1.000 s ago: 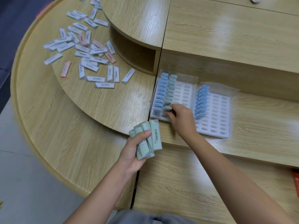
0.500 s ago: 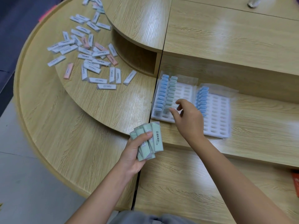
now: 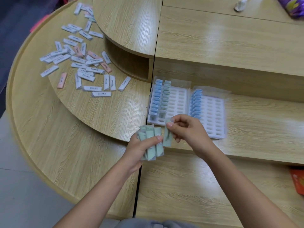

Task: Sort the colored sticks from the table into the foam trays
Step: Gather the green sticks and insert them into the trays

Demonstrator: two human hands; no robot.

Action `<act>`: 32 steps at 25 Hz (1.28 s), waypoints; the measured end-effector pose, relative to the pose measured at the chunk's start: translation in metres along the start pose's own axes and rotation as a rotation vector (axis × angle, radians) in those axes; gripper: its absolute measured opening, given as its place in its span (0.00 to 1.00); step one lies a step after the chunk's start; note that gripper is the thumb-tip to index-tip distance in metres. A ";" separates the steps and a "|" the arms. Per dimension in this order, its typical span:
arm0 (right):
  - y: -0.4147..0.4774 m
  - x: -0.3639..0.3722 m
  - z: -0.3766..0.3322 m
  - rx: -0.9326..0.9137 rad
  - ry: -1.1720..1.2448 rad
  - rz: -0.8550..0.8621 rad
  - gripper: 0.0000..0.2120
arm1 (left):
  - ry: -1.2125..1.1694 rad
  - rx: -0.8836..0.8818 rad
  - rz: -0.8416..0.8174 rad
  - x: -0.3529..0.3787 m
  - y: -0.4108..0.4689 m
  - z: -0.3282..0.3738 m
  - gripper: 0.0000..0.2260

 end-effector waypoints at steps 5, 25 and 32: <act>0.017 -0.014 -0.010 -0.063 -0.037 0.182 0.06 | 0.100 0.035 0.001 -0.002 0.000 0.002 0.15; 0.055 0.008 0.014 -0.545 -0.839 0.207 0.08 | 0.073 -0.005 0.053 -0.005 -0.004 -0.005 0.16; 0.042 0.028 0.021 -0.793 -0.911 0.328 0.12 | 0.058 -0.004 0.048 -0.007 -0.003 -0.006 0.15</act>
Point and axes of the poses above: each hand's wrist, its own y-axis towards the middle knuckle, its own x-axis out of the palm, z = x × y, the point moved 4 cm from there along y, towards the middle knuckle, and after that the axes turned 4 degrees about z, right-handed, at the moved point
